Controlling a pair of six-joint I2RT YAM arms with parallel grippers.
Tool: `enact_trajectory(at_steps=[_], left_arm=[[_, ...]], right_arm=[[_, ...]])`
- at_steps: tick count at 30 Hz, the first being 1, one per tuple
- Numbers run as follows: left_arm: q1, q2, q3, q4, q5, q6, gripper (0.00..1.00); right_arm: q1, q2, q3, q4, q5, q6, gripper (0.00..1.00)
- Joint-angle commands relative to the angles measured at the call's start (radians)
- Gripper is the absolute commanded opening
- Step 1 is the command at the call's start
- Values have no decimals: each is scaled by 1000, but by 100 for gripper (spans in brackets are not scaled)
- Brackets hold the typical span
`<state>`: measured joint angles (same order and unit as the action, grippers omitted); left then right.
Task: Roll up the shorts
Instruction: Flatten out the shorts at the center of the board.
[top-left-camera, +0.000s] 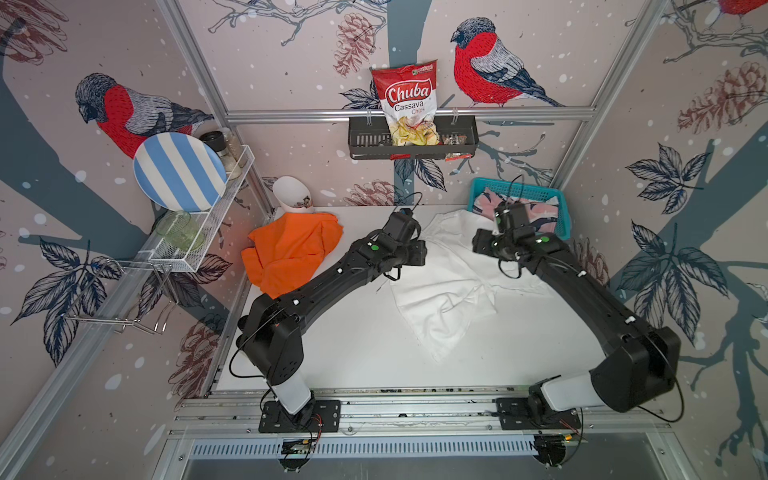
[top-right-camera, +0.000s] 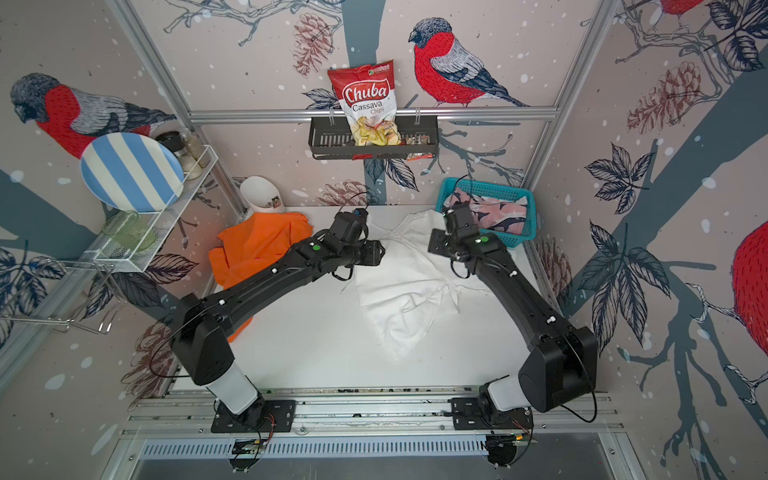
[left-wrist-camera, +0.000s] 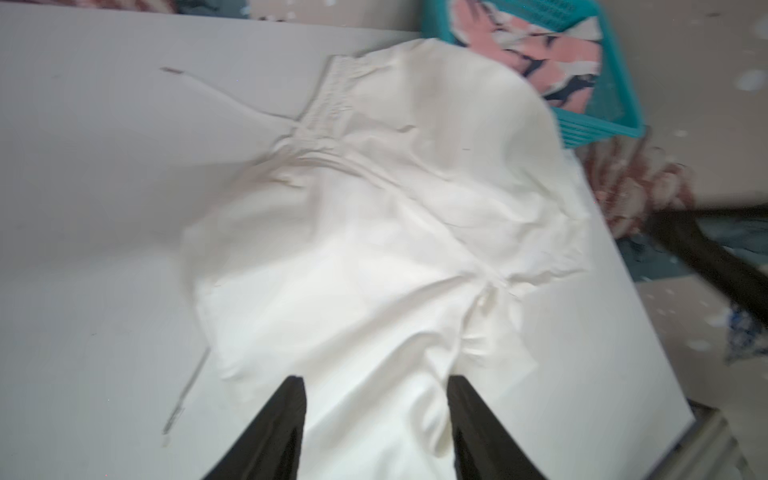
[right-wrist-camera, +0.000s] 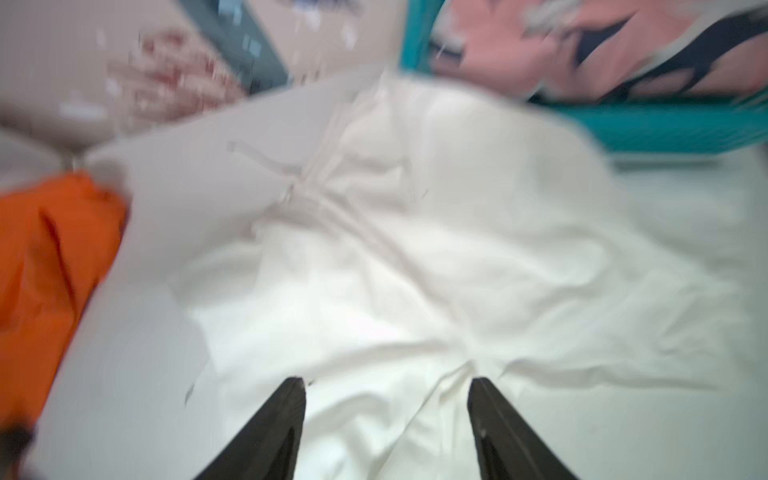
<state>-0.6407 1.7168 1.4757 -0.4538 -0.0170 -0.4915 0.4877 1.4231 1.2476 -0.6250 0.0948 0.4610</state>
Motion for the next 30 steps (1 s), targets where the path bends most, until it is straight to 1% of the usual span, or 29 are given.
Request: enact_trajectory(at_steps=[1,4,6,7,10,12,14,16,17,18,20,22,23,25,28,29,30], left_arm=[[111,42,-8,-32,-23,19,57],[193,83,0,-20,15,33,57],[227,102,9,-12,30,36,57],[241,114,15,-7,37,37,57],[265,161,61,-11,62,35,57],[268,201,101,-25,78,40,58],[268,237,141,-34,103,46,58],[268,276,171,-41,138,53,58],[268,293,186,-47,150,54,59],[267,319,204,-55,167,58,59],[262,357,232,-73,190,67,59],[249,392,252,-83,201,79,60],[243,402,259,-85,205,82,60],[226,425,267,-81,216,85,60],[199,454,278,-70,235,85,61],[190,467,284,-70,242,85,61],[178,481,290,-69,245,84,61]], right_arm=[[192,-8,-140,41,10,142,70],[393,48,-208,4,140,271,77],[489,99,-230,-7,205,339,81],[530,135,-235,-2,216,359,82],[614,252,-228,6,217,412,83],[621,287,-271,38,195,460,82],[600,266,-371,115,150,502,81],[543,196,-500,174,119,555,74],[508,153,-554,204,107,565,69],[458,89,-622,226,94,570,60],[349,-46,-731,276,65,556,35],[189,-205,-832,316,-1,518,2],[117,-267,-863,322,-20,498,0],[-62,-417,-908,287,-50,455,0],[-303,-607,-911,219,-36,391,0],[-384,-651,-915,222,-64,382,0],[-473,-686,-924,243,-127,359,0]])
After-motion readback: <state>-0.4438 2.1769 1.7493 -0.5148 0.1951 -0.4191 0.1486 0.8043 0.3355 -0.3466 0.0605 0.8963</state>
